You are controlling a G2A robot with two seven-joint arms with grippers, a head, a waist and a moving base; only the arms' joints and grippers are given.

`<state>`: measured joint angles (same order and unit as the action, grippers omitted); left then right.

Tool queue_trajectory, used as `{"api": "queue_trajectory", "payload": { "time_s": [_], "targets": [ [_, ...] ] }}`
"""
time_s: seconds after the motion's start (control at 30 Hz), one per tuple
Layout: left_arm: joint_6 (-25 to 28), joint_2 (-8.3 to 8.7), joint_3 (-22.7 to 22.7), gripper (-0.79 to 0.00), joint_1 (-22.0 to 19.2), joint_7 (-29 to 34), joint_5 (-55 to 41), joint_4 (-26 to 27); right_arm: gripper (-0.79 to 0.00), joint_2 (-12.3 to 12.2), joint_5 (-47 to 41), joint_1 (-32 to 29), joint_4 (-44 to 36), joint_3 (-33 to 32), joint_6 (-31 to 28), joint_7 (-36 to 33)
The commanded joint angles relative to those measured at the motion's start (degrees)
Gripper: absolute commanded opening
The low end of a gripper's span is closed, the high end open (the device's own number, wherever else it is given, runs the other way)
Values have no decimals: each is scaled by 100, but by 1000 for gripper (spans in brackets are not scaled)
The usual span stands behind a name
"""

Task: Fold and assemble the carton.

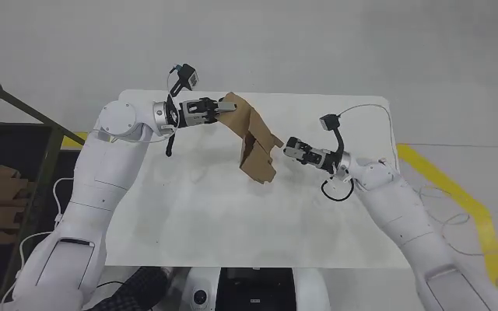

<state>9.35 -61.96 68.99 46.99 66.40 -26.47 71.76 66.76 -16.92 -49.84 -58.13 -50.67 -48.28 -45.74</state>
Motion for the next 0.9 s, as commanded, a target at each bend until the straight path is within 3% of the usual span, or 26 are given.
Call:
{"api": "queue_trajectory", "payload": {
  "time_s": [0.0,0.17,0.43,0.87],
  "targets": [
    [0,0,0,-785,0,0,0,0,0,-2,1,0,3,-6,-1,0],
    [0,0,0,-785,0,0,0,0,0,-2,1,0,3,-6,-1,0],
    [-117,2,-23,-785,153,-151,-17,240,0,40,20,-168,-257,138,538,-67],
    [-235,-8,-55,-785,171,-79,-250,164,0,287,-948,-84,-1,395,189,-249]
  ]
}}
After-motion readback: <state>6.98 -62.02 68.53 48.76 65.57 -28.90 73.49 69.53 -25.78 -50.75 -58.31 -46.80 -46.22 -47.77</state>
